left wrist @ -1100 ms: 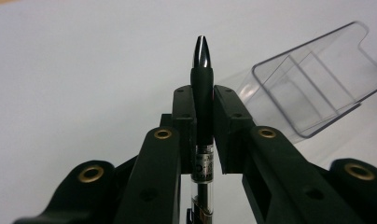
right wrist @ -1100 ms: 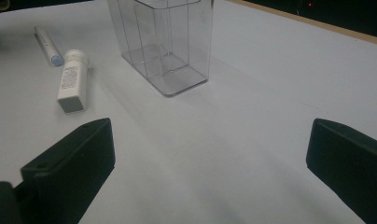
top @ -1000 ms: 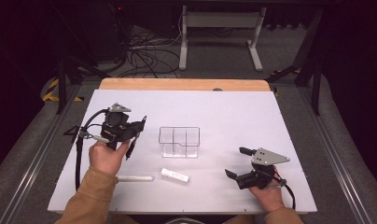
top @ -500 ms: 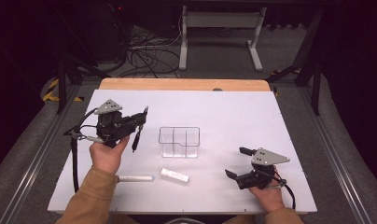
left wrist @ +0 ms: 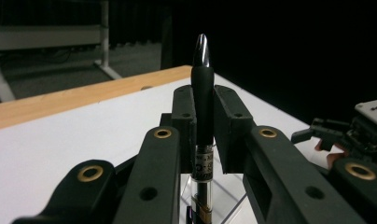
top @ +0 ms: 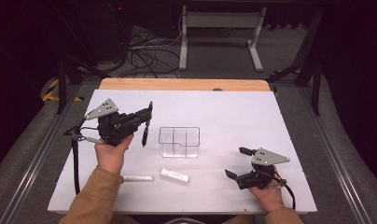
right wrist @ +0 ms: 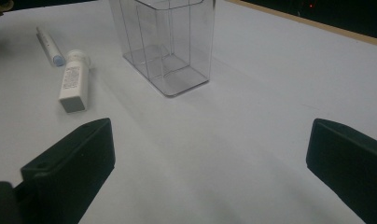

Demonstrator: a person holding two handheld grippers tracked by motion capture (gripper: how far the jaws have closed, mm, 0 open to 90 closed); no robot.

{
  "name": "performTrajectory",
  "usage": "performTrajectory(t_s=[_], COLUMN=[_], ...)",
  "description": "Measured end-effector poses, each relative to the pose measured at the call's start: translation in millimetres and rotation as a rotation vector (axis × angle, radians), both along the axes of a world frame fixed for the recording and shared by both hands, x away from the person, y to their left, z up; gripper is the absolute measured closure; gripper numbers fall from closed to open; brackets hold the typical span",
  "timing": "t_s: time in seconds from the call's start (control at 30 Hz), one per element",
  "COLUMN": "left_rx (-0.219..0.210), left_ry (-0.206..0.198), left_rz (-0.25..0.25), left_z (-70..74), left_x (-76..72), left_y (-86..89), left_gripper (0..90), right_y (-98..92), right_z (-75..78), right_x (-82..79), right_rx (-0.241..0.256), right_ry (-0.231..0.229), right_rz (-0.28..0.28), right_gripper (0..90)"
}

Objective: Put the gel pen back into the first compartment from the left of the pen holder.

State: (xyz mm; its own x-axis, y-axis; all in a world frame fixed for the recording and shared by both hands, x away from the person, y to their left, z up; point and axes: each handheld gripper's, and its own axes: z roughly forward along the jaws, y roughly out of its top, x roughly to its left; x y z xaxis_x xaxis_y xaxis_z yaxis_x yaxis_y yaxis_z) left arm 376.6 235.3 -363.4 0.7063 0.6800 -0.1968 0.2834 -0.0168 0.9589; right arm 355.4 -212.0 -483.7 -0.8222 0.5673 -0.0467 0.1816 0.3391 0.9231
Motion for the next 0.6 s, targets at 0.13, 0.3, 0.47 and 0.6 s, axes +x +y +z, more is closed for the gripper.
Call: performTrajectory(t_s=[0.13,0.3,0.47,0.6], left_rx=[-0.023,-0.061,-0.083,-0.076], left_ry=[-0.028,-0.066,-0.056,-0.074], left_rz=[-0.008,-0.029,-0.063,-0.060], left_z=[0.7,0.8,-3.5,-4.9], left_x=[-0.6,1.0,7.6,9.1], left_y=[-2.4,-6.2,-10.4,-12.5], left_gripper=[79.8,79.7,79.7,79.7], right_y=[0.0,-0.2,-0.2,-0.1], right_z=[0.1,0.0,-0.1,0.0], right_x=[-0.1,0.2,0.2,0.1], right_rx=[0.002,0.000,0.000,0.000], right_ry=[0.003,0.000,0.001,0.002], right_rz=[0.000,-0.001,0.001,0.001], right_gripper=[1.5,1.5,1.5,1.5])
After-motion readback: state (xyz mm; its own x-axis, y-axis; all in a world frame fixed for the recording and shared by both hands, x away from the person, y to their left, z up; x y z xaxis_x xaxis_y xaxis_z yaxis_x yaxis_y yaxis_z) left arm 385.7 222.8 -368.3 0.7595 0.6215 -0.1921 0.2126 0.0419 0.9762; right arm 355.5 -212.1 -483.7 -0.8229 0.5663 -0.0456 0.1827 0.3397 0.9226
